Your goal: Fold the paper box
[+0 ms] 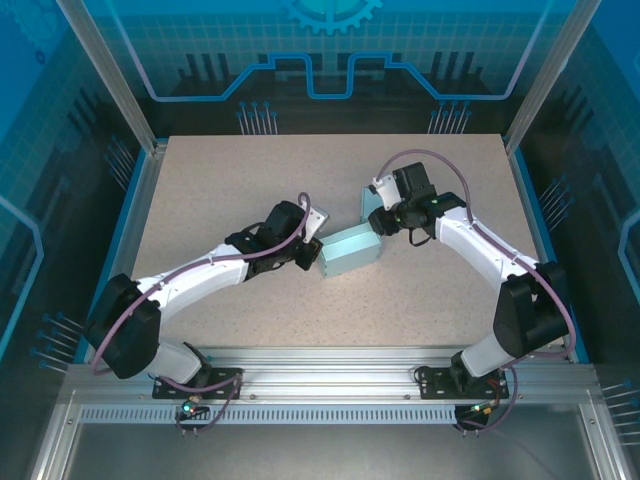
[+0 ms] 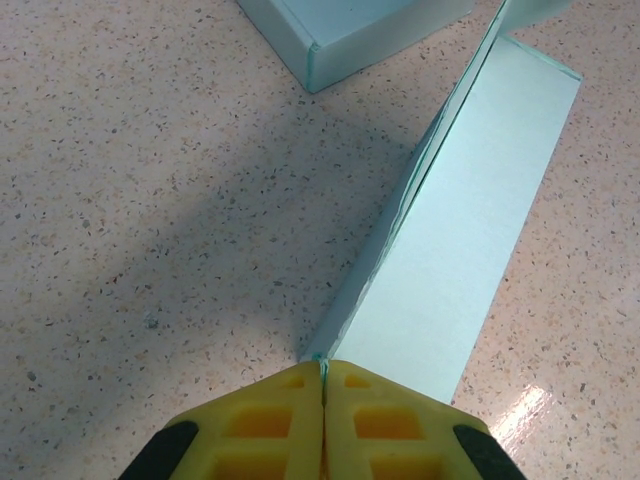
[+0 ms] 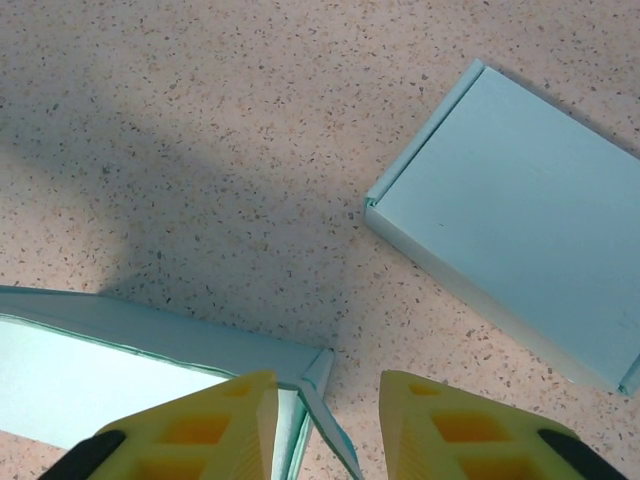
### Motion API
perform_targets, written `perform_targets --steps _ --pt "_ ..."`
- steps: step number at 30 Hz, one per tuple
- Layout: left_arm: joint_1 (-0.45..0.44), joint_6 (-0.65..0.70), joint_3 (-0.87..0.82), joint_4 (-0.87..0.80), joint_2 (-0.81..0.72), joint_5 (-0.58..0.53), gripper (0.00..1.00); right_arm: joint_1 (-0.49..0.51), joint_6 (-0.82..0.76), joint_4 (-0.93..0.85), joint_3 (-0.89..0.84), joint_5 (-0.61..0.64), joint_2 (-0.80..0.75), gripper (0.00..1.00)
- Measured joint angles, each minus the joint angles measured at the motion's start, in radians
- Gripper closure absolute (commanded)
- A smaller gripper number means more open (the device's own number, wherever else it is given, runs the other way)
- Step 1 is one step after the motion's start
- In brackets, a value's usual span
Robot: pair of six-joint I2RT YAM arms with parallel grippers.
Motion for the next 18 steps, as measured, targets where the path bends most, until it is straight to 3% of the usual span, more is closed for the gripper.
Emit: perform_targets --steps 7,11,18 --pt "0.000 0.000 0.005 0.000 0.006 -0.003 0.91 0.000 0.008 0.003 -0.044 -0.023 -0.008 0.66" --pt "0.000 0.000 0.005 0.000 0.006 -0.003 0.91 0.000 0.023 0.003 -0.060 -0.027 -0.017 0.78" --pt "0.000 -0.053 0.005 0.005 0.006 -0.003 0.89 0.003 0.089 0.004 -0.065 -0.034 -0.047 0.84"
